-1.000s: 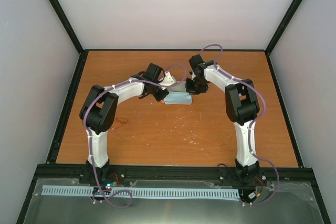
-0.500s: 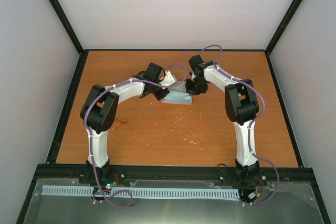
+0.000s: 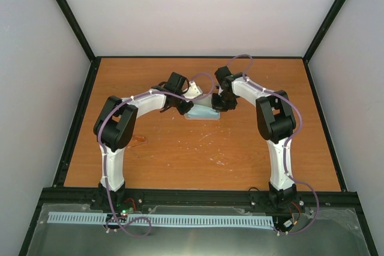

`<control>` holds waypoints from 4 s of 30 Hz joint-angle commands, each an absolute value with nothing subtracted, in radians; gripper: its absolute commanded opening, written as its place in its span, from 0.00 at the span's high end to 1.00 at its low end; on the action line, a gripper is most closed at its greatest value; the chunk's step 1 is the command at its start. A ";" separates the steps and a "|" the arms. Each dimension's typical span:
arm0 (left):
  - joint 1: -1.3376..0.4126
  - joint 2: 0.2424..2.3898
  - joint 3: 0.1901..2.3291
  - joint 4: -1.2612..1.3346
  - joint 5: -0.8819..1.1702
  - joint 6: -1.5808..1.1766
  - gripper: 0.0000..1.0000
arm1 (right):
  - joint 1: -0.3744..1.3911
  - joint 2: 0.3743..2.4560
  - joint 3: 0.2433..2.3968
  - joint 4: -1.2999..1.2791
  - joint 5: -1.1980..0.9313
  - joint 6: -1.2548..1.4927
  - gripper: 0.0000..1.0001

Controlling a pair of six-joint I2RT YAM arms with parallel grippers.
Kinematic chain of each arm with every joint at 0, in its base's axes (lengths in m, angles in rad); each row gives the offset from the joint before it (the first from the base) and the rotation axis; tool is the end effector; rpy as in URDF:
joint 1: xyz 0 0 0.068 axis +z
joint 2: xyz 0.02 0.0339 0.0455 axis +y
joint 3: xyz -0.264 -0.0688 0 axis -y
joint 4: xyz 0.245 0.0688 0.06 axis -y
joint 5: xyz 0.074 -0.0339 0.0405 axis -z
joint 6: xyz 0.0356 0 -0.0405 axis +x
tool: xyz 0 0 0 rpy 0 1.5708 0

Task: Organize the sunglasses
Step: Place the glasses cleaning cloth in the sunglasses case, then pick up the sunglasses from the center of the board.

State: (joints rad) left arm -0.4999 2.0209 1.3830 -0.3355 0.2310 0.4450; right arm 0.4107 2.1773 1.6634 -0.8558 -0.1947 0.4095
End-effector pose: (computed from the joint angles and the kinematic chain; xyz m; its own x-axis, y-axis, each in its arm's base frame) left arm 0.3722 -0.2126 0.1637 -0.4055 0.6989 -0.5892 0.8355 0.5448 0.0713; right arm 0.3962 0.1800 0.1555 -0.9942 -0.0069 -0.1077 -0.0341 0.9668 0.2534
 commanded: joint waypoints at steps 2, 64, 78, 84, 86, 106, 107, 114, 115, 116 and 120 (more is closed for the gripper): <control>-0.489 2.018 1.385 -0.312 0.221 0.449 0.86 | 0.417 2.130 1.649 -0.842 -0.155 0.429 0.97; -0.298 1.911 1.596 -0.570 0.652 0.442 0.37 | 0.525 1.522 1.242 -0.737 0.231 0.909 0.32; -0.252 1.781 1.363 -0.380 0.662 0.432 0.40 | 0.532 1.582 1.360 -0.795 0.185 0.878 0.32; -0.251 1.788 1.361 -0.343 0.642 0.427 0.40 | 0.532 1.654 1.407 -0.787 0.168 0.826 0.32; -0.252 1.797 1.371 -0.337 0.644 0.420 0.40 | 0.532 1.680 1.447 -0.796 0.172 0.797 0.32; -0.247 1.645 1.204 -0.370 0.575 0.424 0.39 | 0.552 1.636 1.483 -0.779 0.206 0.809 0.32; -0.240 1.629 1.190 -0.377 0.572 0.424 0.40 | 0.559 1.640 1.490 -0.773 0.209 0.804 0.32; -0.035 1.539 1.197 -0.416 0.597 0.293 0.51 | 0.630 1.762 1.644 -0.819 0.193 0.695 0.38; 0.004 1.520 1.201 -0.432 0.603 0.284 0.61 | 0.652 1.794 1.684 -0.827 0.187 0.665 0.43; 0.046 1.491 1.197 -0.454 0.607 0.288 0.70 | 0.674 1.830 1.731 -0.840 0.174 0.637 0.49; 0.165 1.318 1.108 -0.536 0.583 0.389 0.79 | 0.776 2.037 2.017 -0.981 0.063 0.515 0.55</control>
State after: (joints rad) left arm 0.0834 1.4868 1.1610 -0.4351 0.5877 0.3317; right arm 0.6834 1.8858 1.8210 -0.8593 0.1600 0.6533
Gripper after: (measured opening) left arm 0.215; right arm 0.468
